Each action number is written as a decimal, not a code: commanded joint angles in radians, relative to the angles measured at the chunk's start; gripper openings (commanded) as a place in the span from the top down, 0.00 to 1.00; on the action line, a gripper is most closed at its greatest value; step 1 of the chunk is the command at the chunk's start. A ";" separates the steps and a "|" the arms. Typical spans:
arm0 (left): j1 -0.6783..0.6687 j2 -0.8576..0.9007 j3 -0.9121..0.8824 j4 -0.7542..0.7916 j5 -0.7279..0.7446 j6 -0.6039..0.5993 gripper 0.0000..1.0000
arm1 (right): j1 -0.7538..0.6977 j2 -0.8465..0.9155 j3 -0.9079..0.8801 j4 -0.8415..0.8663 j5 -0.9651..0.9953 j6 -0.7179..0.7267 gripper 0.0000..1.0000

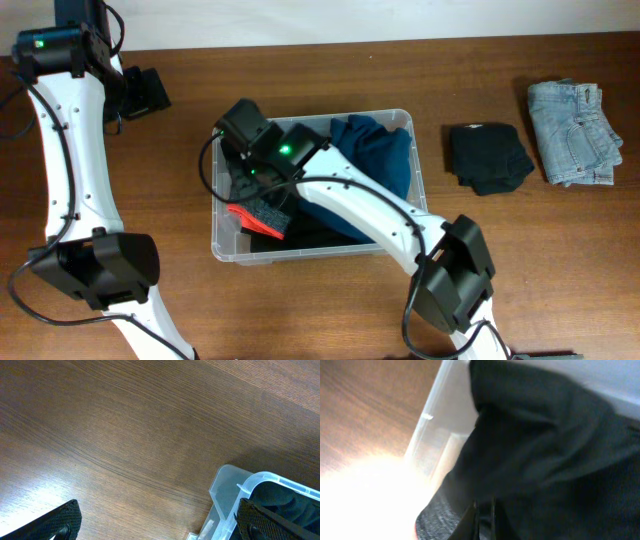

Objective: Pack container
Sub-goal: 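Press and tuck the leggings flat inside the container with the right gripper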

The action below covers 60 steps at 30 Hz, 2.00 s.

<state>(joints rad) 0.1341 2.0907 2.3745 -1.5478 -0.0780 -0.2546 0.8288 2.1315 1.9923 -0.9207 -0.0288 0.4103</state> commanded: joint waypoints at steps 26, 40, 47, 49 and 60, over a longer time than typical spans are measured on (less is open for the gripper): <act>0.005 -0.008 -0.003 -0.001 0.010 -0.010 0.01 | 0.036 0.085 -0.226 0.099 -0.045 0.051 0.96; 0.005 -0.008 -0.003 -0.001 0.010 -0.010 0.00 | 0.030 -0.103 -0.138 0.086 0.119 0.013 0.95; 0.005 -0.008 -0.003 -0.001 0.010 -0.010 0.01 | -0.018 -0.127 -0.091 0.220 0.167 -0.013 0.91; 0.005 -0.008 -0.003 -0.001 0.010 -0.010 0.01 | -0.034 -0.108 -0.091 0.262 0.142 -0.013 0.91; 0.005 -0.008 -0.003 -0.001 0.010 -0.010 0.01 | -0.057 0.032 -0.091 0.384 0.073 -0.005 0.92</act>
<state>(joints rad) 0.1341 2.0907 2.3745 -1.5478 -0.0780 -0.2546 0.7685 2.1269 1.8988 -0.5449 0.0731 0.4110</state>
